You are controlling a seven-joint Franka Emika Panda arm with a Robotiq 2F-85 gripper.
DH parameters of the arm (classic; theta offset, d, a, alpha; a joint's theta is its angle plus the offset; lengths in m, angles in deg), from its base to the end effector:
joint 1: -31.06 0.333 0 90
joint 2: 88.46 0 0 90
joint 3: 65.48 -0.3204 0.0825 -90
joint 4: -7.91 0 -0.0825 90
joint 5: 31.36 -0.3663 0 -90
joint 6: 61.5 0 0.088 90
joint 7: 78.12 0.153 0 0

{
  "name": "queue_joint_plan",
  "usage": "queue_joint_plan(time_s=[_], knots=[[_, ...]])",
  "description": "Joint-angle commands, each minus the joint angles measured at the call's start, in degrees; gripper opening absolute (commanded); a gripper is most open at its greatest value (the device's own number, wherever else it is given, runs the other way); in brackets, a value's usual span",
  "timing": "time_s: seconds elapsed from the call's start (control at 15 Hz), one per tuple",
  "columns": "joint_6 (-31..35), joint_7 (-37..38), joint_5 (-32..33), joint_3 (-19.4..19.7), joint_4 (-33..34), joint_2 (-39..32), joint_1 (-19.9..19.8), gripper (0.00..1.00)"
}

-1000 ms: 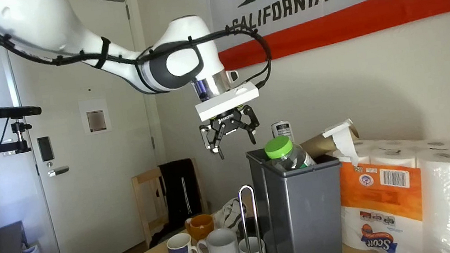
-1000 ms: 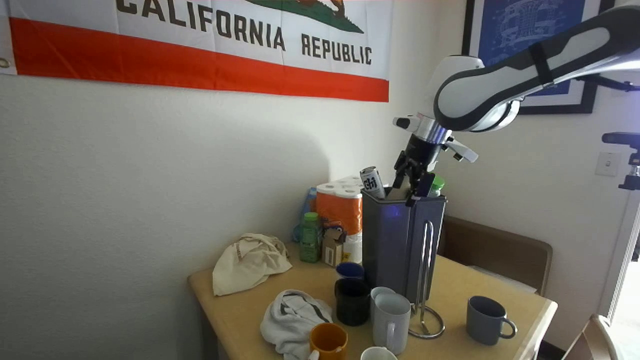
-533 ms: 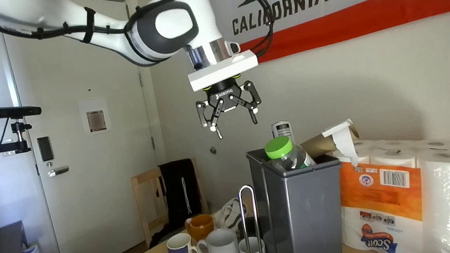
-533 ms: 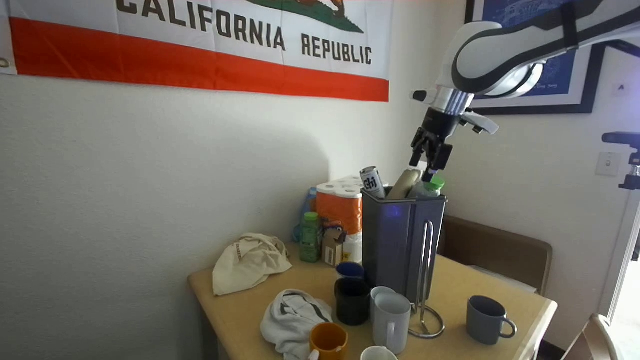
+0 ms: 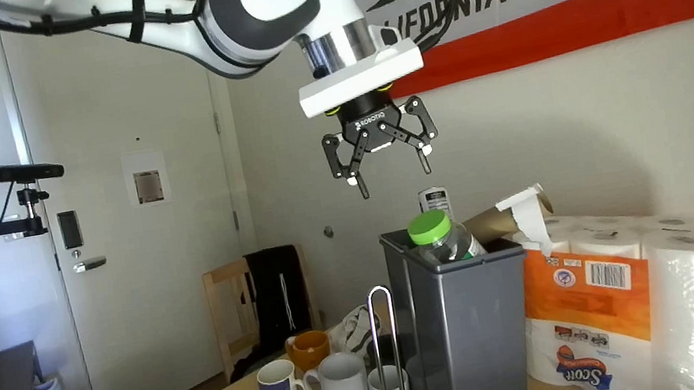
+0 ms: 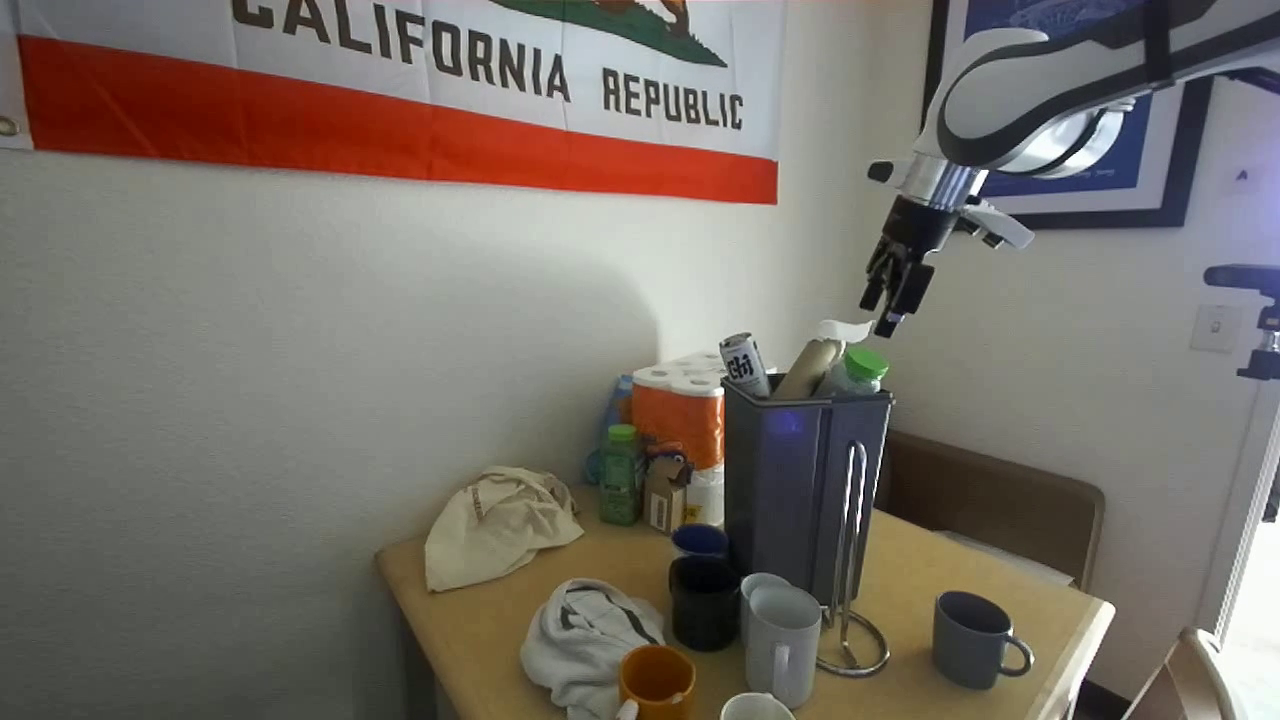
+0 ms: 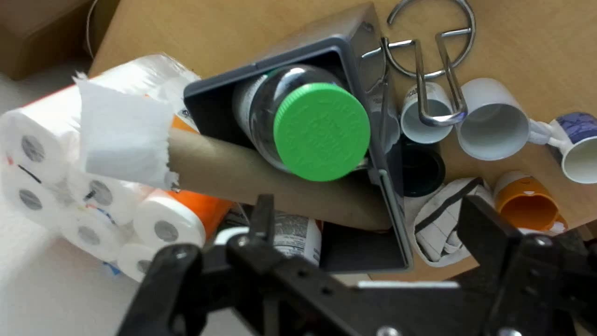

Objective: Move the gray bin to the middle of the table then take the green lid off the jar

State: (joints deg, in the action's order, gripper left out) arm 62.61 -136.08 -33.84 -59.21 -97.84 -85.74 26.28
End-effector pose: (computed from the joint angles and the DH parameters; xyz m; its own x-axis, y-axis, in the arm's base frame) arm 0.5696 -0.1089 0.5436 0.6535 0.7210 0.2304 0.6655 -0.6923 0.2790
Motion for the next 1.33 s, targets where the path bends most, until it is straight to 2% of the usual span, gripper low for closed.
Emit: queue_joint_plan(time_s=[0.0, 0.53, 1.2, 1.27], knots=[[-0.21, 2.81, 0.24, 0.98, 0.23, -0.47, -0.98, 1.0], [1.86, 4.42, -1.71, 1.36, -1.9, -2.15, -1.77, 1.0], [10.76, 4.36, -4.28, 1.07, -7.34, -3.35, -1.93, 0.99], [11.8, 4.43, -4.17, 1.04, -8.05, -3.29, -1.91, 0.75]])
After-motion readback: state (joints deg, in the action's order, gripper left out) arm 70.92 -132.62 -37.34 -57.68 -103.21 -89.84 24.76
